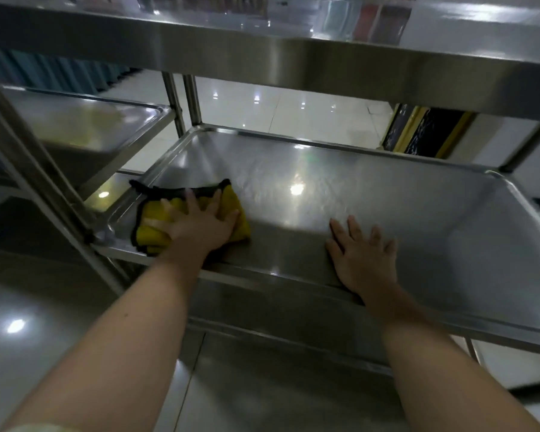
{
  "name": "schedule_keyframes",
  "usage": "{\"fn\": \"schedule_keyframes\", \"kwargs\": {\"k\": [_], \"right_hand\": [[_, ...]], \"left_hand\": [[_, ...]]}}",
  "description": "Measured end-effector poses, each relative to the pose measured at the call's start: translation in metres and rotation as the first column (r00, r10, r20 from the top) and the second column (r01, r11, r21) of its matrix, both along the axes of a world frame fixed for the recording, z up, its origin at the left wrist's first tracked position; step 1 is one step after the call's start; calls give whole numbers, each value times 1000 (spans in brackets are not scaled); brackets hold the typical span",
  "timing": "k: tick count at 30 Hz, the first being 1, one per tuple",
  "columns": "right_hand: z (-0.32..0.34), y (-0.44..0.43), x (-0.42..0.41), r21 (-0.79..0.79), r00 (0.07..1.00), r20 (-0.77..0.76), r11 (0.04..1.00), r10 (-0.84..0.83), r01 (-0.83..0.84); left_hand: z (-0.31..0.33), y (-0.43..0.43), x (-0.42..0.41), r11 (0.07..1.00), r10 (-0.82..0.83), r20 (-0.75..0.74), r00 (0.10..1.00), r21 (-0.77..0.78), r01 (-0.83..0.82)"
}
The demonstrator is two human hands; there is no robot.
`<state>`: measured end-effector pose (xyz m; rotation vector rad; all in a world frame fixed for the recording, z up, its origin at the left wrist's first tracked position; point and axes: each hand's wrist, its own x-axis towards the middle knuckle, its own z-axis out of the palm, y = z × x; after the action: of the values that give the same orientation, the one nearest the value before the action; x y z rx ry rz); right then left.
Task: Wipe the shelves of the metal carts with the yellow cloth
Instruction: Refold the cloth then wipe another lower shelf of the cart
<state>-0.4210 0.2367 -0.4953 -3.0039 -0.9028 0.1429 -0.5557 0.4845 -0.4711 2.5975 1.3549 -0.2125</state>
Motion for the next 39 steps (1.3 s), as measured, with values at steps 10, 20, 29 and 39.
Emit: {"fn": "schedule_keyframes", "kwargs": {"k": [10,20,29,39], "right_hand": [[5,-6,-4,31,999,-36,999,21,-20],[4,-5,-3,16,998,-52,999,36,-36],[15,-131,49,-40,990,-93,994,-105,102],[5,-139,57,-11,987,-99,992,-127,127]], "left_hand": [[-20,37,-64,977,-213,103,972,29,212],[-9,-114,19,930,-365,-10,931,51,365],[-28,36,-62,983,-149,-21,989,104,151],[-10,-215,81,852,-523,-13,852,23,523]]}}
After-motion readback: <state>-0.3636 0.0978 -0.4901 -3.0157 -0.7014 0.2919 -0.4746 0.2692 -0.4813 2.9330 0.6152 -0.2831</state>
